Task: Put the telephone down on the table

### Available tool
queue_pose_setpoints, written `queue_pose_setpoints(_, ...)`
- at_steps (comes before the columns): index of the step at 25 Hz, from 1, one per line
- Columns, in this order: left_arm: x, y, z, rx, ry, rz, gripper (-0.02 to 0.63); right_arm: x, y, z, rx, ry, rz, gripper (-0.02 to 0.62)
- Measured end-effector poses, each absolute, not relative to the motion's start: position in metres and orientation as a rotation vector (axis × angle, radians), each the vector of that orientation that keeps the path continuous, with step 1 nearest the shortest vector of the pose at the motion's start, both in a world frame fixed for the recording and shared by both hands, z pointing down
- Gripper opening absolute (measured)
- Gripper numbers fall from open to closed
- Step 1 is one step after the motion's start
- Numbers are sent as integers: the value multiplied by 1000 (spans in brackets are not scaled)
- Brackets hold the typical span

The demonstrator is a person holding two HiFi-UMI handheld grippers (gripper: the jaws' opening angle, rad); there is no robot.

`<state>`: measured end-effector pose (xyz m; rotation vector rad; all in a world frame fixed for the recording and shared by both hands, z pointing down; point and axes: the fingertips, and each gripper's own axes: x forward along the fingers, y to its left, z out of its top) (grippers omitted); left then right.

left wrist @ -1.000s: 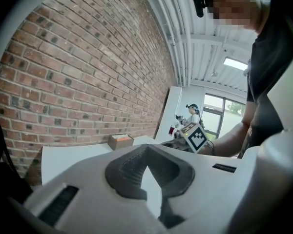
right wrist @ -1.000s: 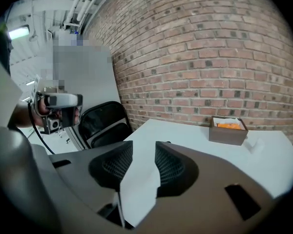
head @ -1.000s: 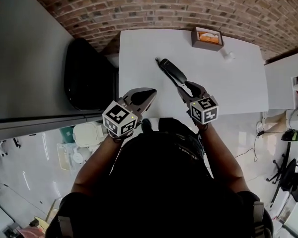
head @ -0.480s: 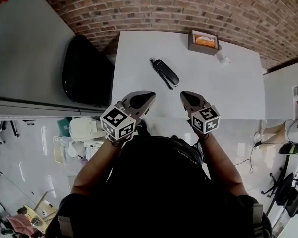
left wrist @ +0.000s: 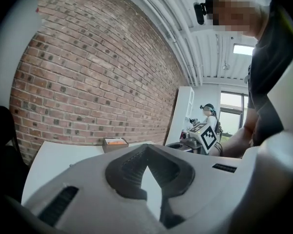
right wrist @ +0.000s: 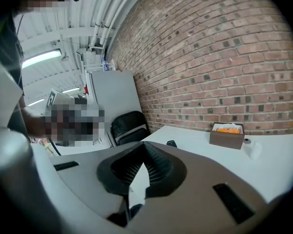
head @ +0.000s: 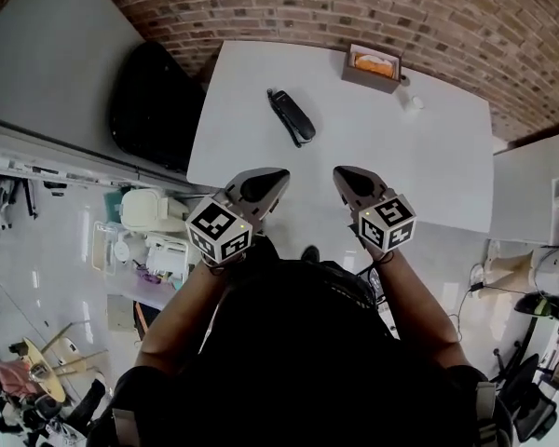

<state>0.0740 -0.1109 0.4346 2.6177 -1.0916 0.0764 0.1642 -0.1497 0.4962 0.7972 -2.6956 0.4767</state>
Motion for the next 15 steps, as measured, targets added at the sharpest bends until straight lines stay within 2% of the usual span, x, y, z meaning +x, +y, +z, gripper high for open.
queue_pose_setpoints(15, 65, -10, 439, 2553, -1213, 143, 8, 171, -65, 481, 721, -2774, 481, 15)
